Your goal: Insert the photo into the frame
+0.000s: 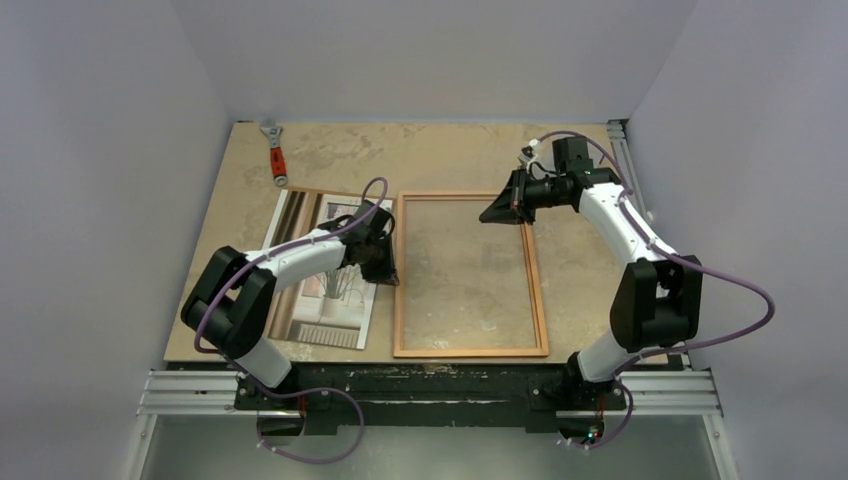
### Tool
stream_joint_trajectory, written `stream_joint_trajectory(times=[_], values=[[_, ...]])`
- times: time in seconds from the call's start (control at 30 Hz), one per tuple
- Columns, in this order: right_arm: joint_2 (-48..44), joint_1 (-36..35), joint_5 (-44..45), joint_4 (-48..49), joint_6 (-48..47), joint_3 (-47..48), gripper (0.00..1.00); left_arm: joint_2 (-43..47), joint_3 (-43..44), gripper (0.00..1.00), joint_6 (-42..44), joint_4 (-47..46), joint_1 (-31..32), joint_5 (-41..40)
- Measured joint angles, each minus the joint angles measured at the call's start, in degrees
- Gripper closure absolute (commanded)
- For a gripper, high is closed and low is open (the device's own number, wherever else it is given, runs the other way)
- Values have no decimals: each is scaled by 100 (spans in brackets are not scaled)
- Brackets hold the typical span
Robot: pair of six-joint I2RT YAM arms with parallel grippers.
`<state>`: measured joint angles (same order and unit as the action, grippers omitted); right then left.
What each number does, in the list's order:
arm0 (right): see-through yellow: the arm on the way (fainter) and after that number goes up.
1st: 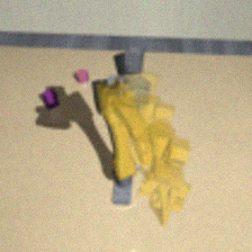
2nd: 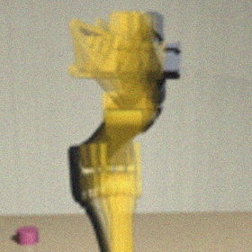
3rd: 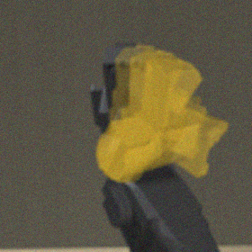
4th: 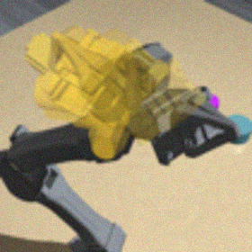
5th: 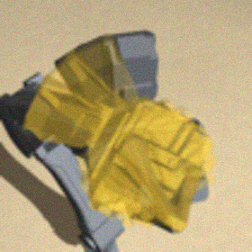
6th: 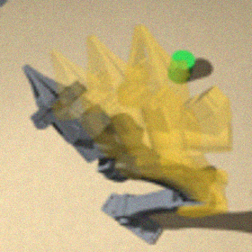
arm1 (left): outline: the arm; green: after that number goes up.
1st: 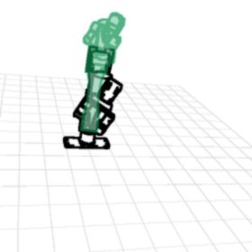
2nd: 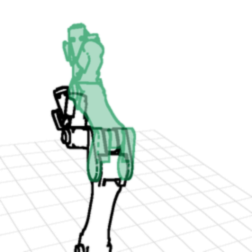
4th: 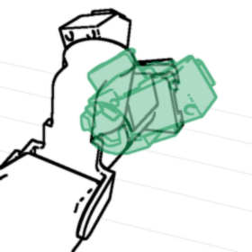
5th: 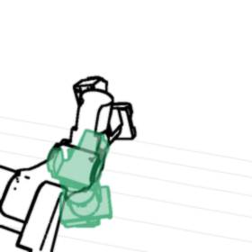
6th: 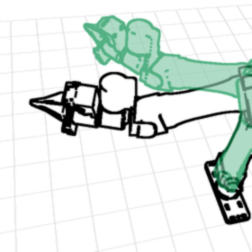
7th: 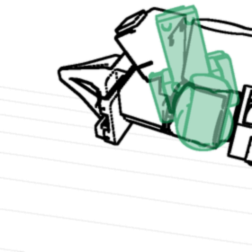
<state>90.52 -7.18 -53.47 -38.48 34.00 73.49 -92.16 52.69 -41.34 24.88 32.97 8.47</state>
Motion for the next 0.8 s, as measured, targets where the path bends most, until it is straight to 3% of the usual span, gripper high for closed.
stream_joint_trajectory(times=[0.8], values=[[404,186,179,-546,-713,181,100,-35,92,99,7,118,70,-140]])
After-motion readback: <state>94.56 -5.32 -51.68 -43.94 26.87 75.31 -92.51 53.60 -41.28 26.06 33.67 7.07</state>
